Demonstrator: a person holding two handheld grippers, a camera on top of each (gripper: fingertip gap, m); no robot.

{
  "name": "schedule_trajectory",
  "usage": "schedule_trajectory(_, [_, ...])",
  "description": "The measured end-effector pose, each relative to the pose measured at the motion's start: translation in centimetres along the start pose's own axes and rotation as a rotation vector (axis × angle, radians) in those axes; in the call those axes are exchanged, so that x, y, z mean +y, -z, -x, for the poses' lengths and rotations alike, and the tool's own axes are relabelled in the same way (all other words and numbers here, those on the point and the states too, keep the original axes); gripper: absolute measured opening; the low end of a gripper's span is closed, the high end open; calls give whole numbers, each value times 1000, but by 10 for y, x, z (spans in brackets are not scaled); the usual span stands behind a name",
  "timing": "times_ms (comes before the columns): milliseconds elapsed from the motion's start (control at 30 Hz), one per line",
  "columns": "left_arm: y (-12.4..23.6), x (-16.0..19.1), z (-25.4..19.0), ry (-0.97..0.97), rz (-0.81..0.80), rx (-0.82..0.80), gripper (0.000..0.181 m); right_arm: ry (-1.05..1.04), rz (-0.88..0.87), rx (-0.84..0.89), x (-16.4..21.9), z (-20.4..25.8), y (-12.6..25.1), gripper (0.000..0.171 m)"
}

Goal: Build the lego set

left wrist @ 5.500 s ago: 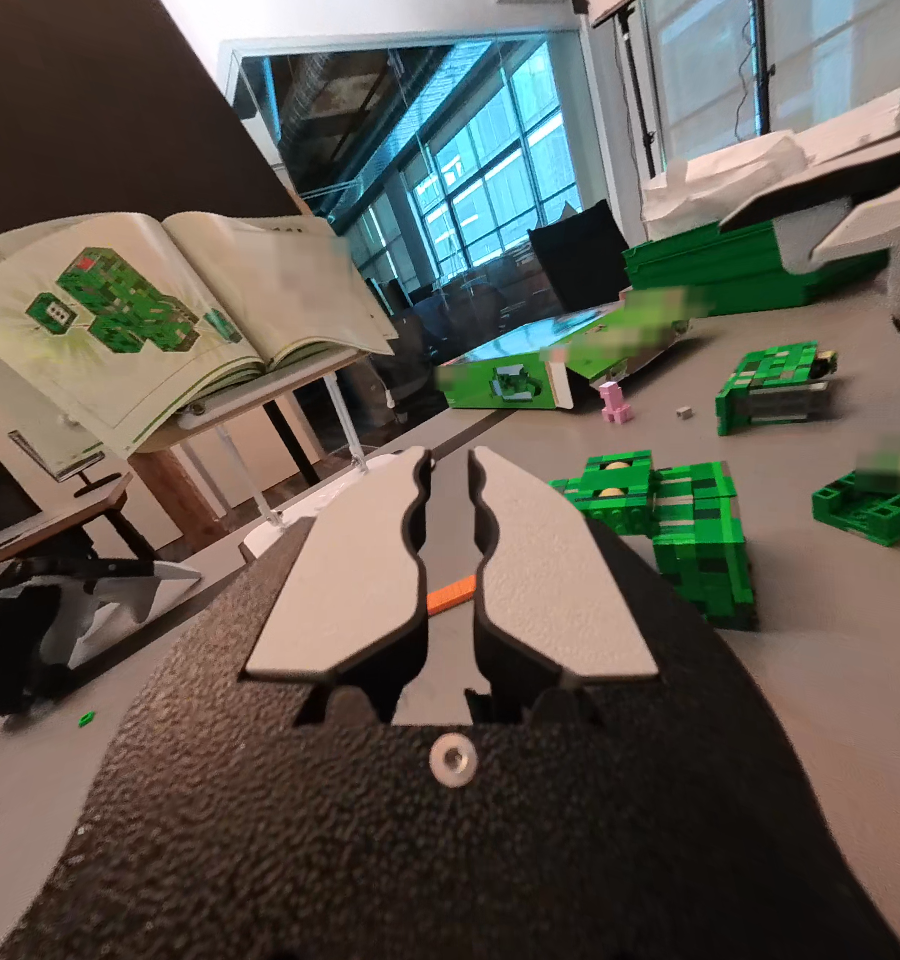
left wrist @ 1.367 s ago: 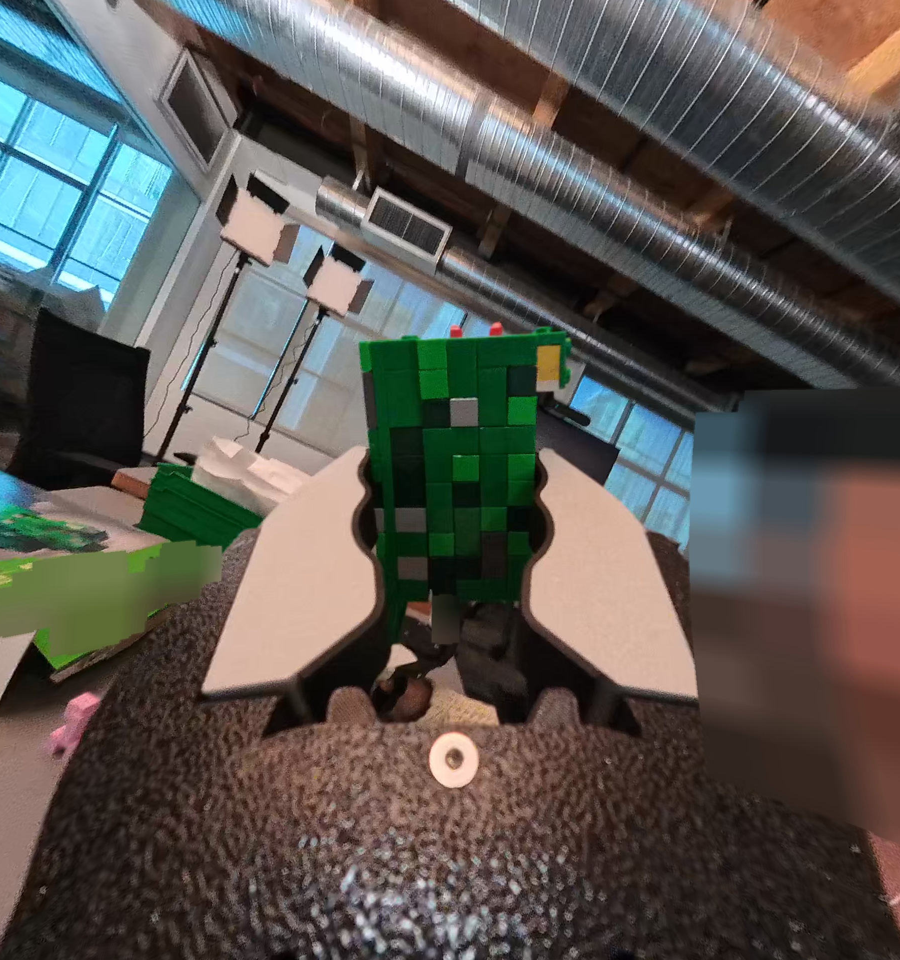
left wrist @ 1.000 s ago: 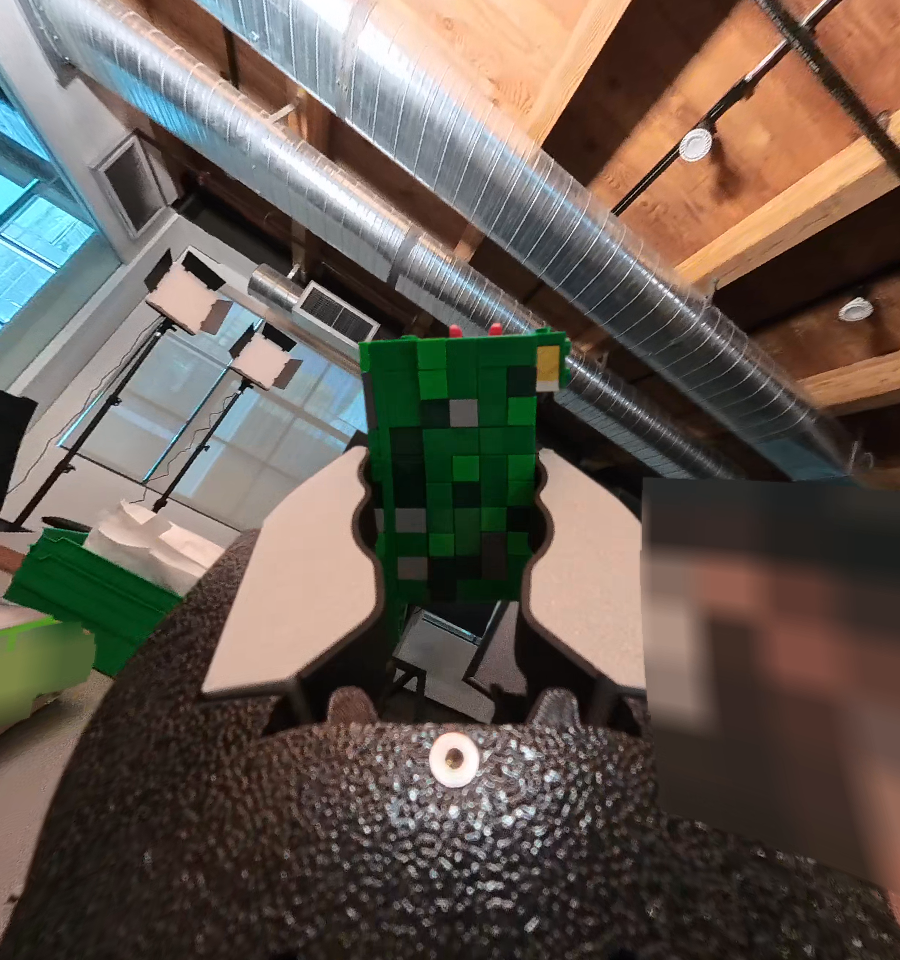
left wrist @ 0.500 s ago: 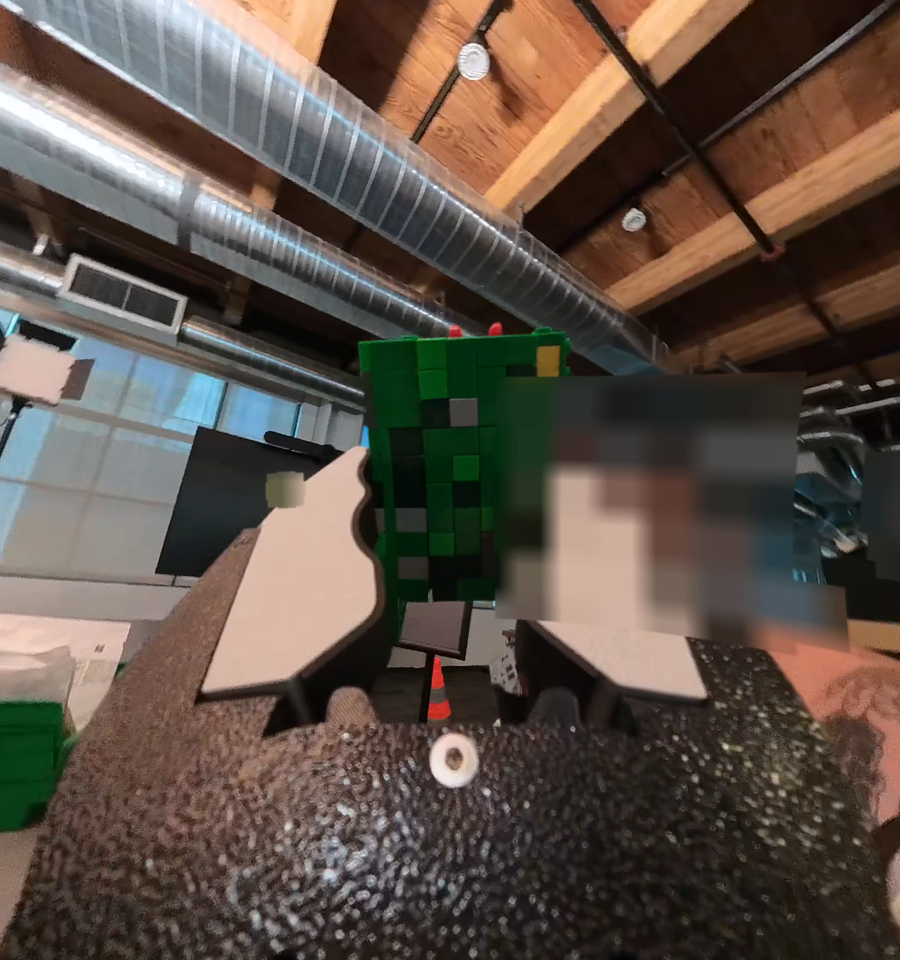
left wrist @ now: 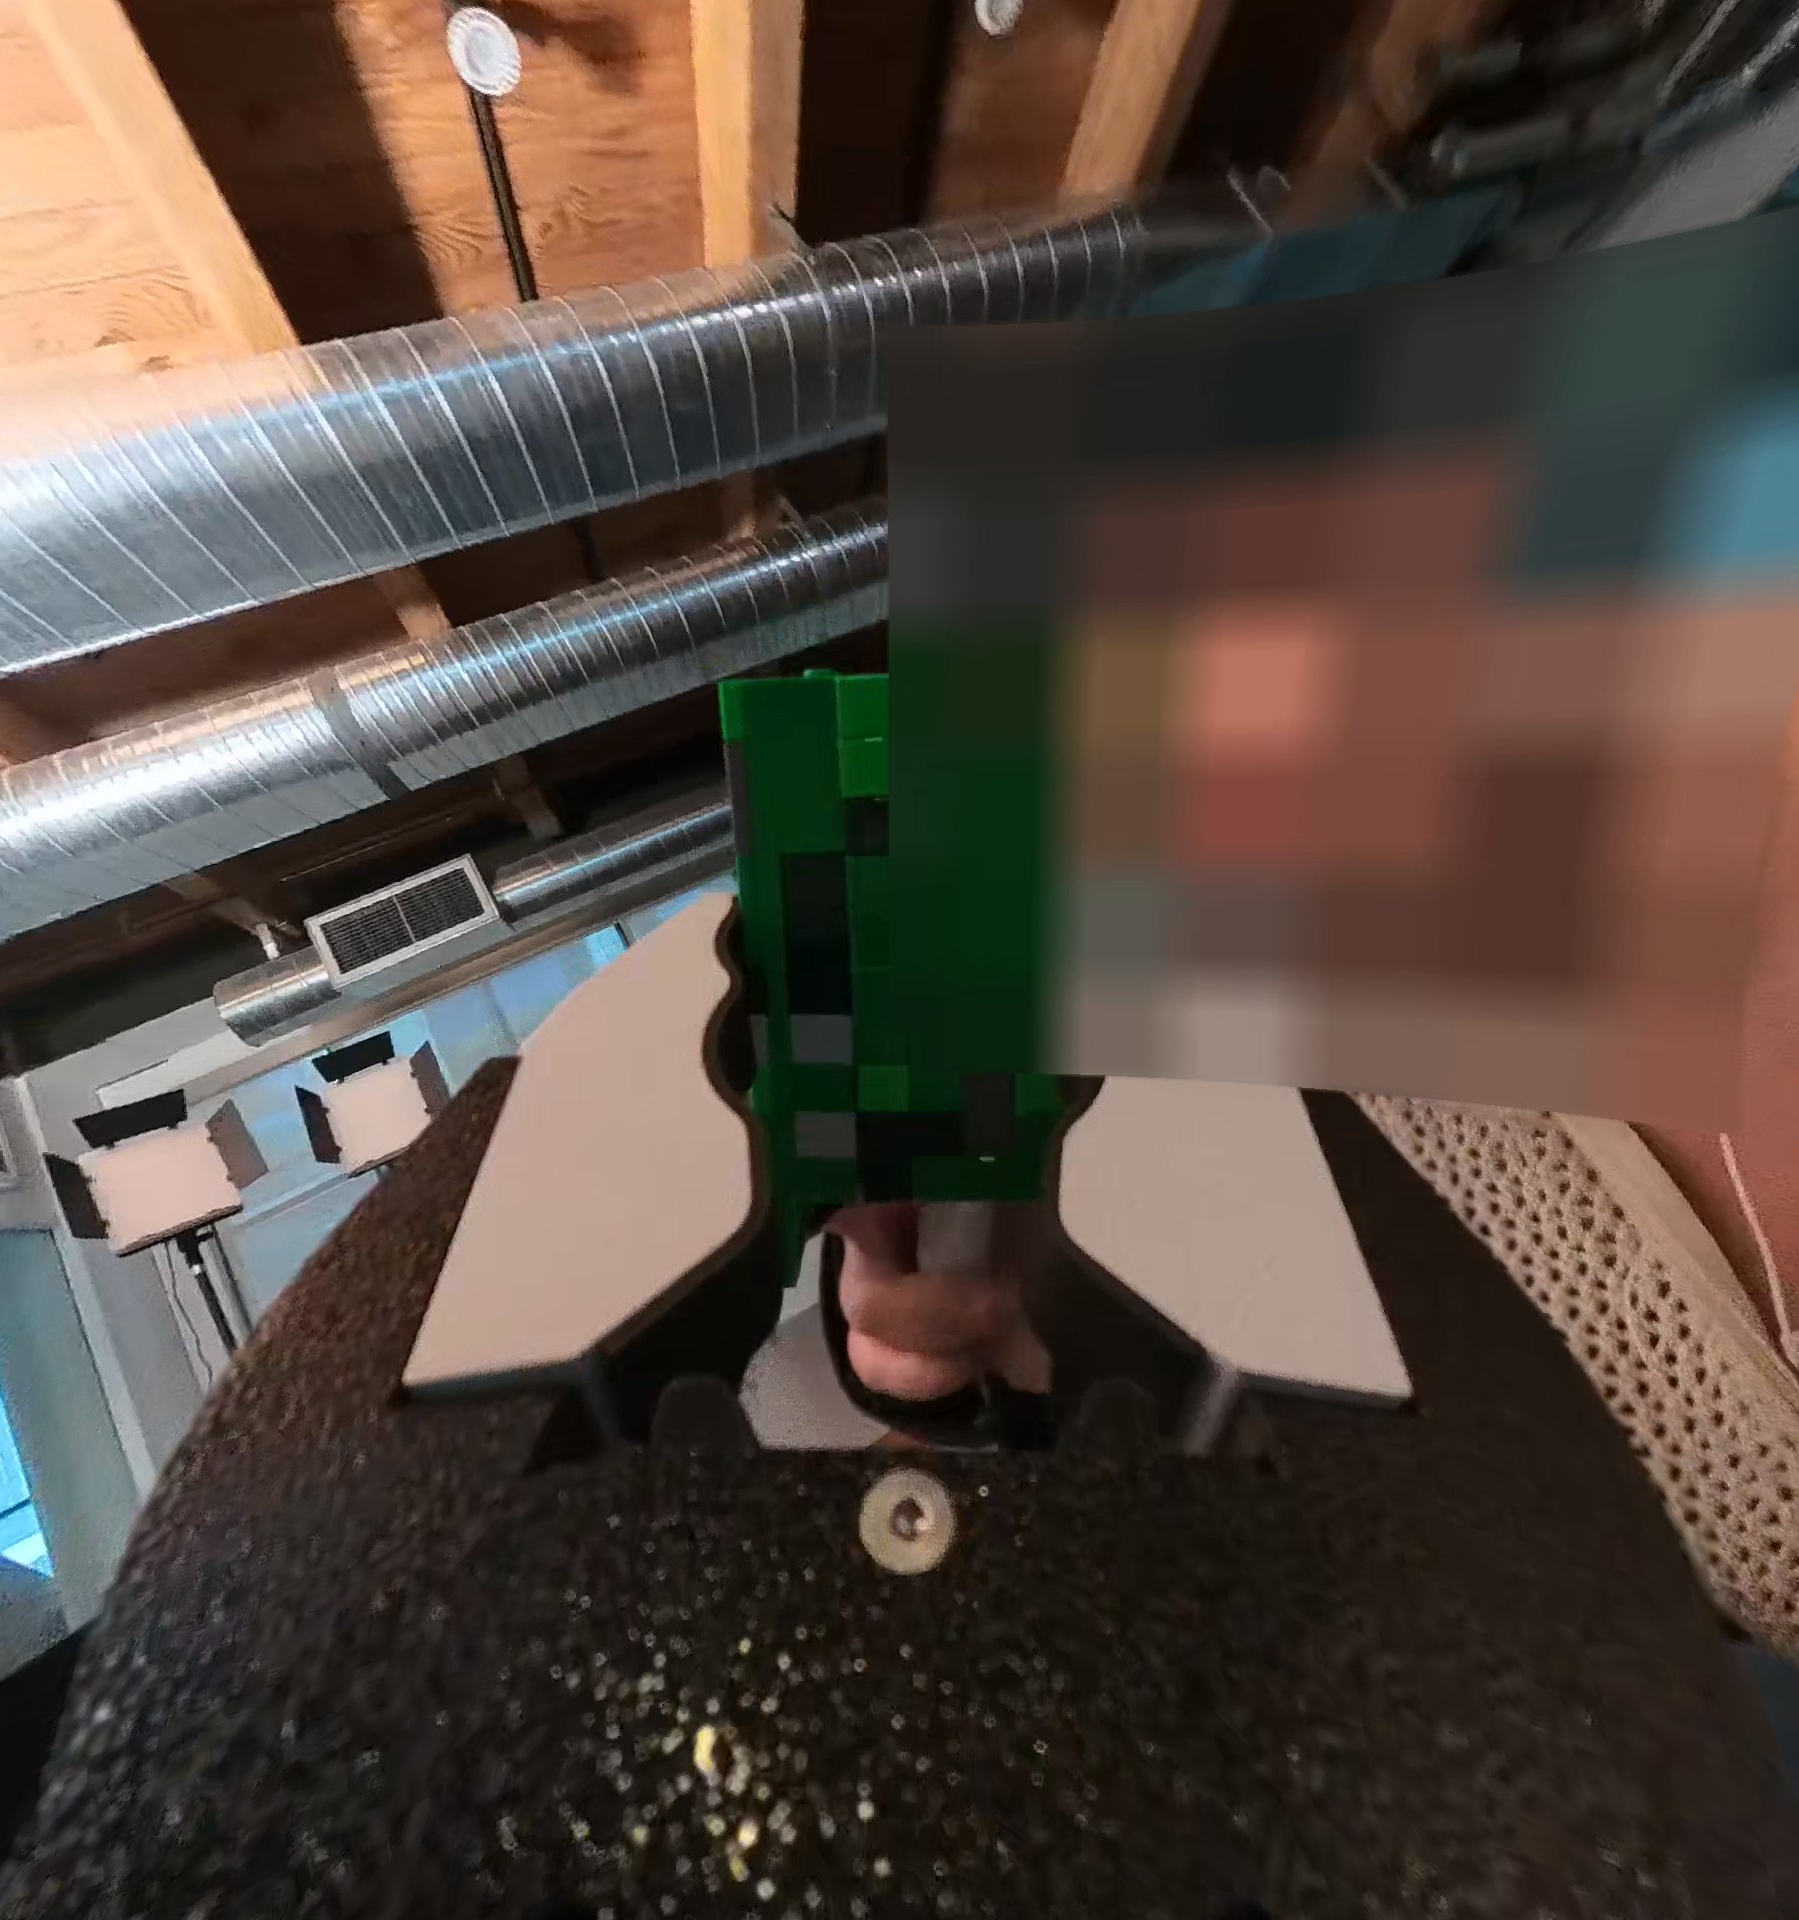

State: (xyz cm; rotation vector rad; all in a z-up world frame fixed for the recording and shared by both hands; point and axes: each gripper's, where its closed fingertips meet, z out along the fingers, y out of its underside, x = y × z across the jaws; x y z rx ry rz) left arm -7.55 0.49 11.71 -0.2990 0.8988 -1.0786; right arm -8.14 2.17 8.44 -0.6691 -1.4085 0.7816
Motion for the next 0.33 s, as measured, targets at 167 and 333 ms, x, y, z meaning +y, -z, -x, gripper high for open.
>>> schedule_trajectory(167, [-1, 6, -1, -22, 25, 1, 56, -93, -84, -98, 3, 0, -2, 73])
schedule_trajectory(333, [0, 11, -1, -9, 16, 8, 56, -60, -65, -120, 8, 3, 1, 65])
